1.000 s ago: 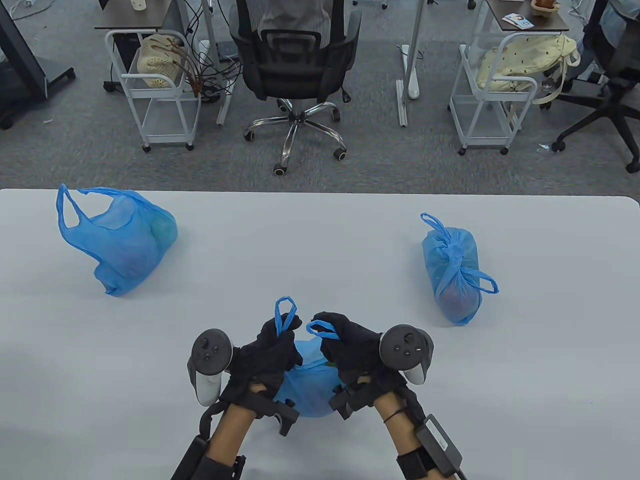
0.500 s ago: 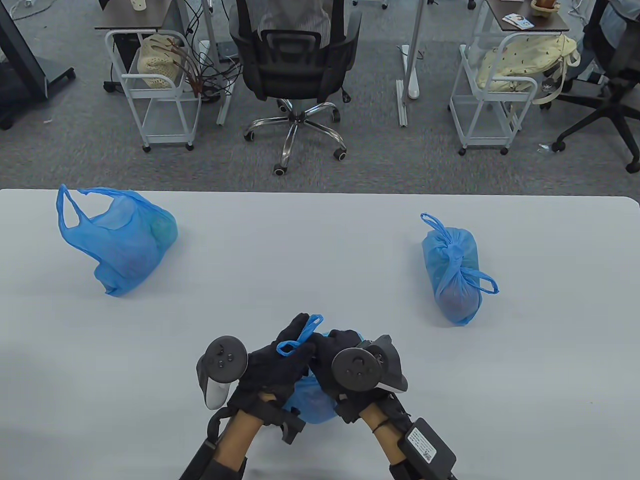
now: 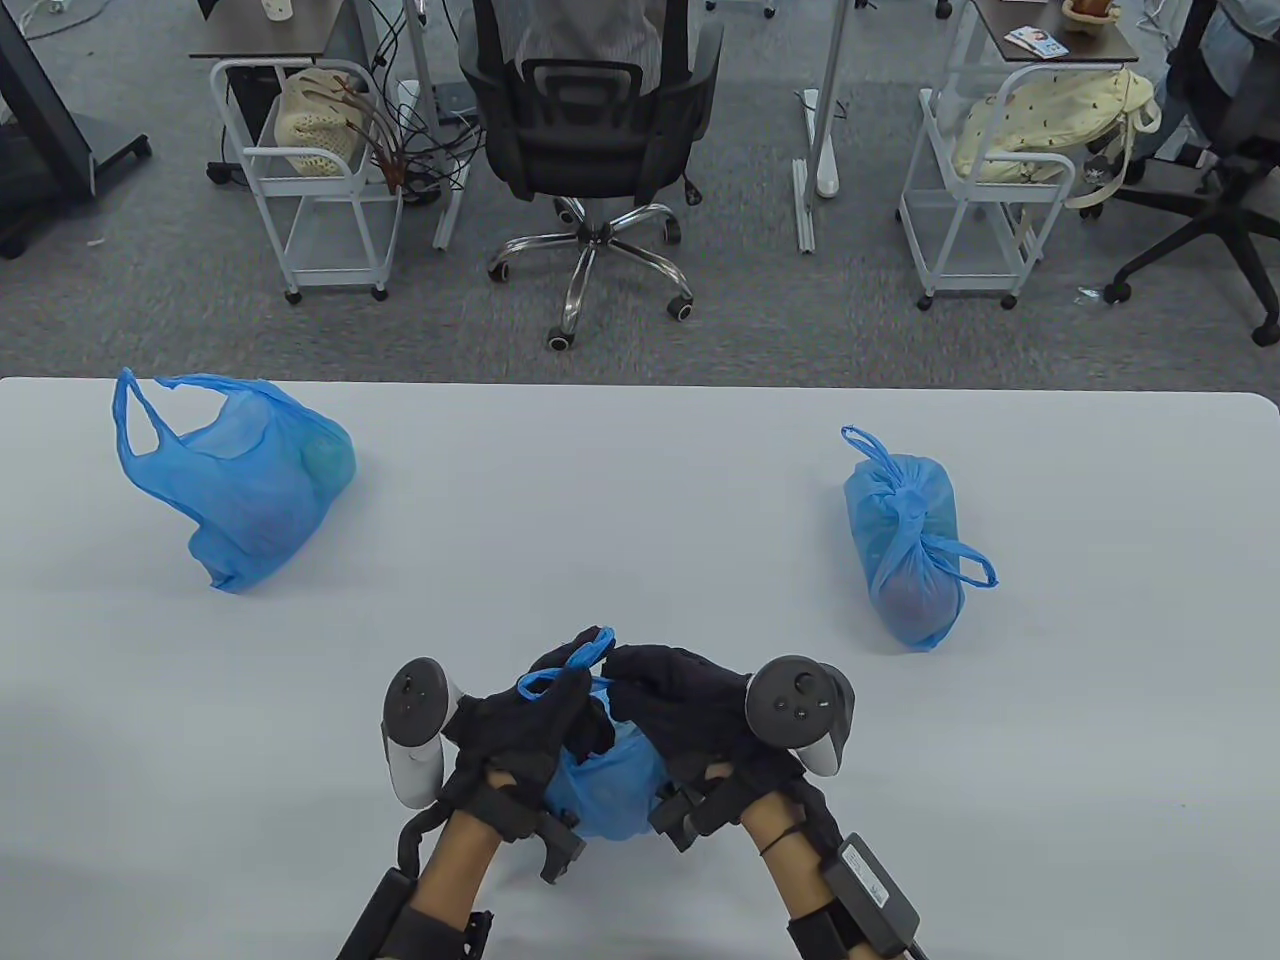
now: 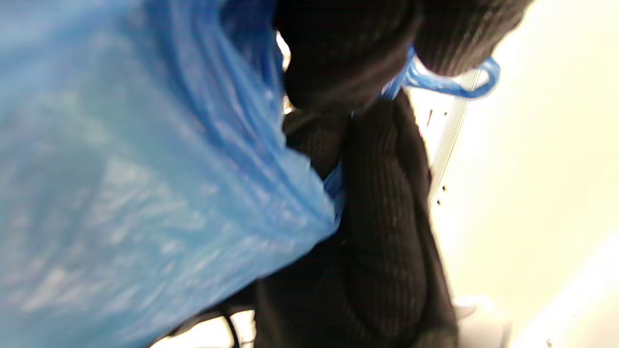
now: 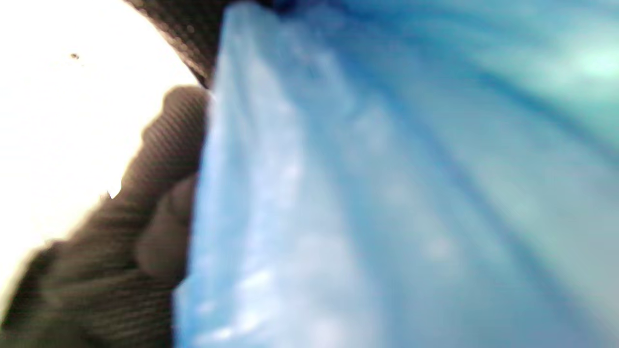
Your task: Tie knot on plastic bag top
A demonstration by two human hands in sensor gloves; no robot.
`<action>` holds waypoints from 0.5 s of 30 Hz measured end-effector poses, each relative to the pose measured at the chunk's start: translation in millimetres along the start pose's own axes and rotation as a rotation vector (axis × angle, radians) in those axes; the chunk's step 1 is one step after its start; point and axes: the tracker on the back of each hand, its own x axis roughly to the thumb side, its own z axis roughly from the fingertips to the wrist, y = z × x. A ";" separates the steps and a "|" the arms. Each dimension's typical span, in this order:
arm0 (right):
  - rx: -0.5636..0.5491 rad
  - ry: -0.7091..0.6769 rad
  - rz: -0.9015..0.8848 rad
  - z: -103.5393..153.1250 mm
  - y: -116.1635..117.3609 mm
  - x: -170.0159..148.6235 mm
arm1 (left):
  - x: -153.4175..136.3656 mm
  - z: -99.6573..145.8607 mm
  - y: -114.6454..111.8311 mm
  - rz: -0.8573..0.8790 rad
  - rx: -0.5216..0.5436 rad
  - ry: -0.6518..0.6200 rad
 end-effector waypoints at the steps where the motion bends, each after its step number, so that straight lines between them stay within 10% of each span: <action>1: 0.010 -0.012 0.037 -0.3 0.1 2.2 | 1.1 -0.2 -1.9 -0.032 0.005 -0.002; 15: -0.268 -0.032 -0.014 3.9 -26.5 12.9 | 3.9 -2.9 -12.4 -0.076 -0.058 0.006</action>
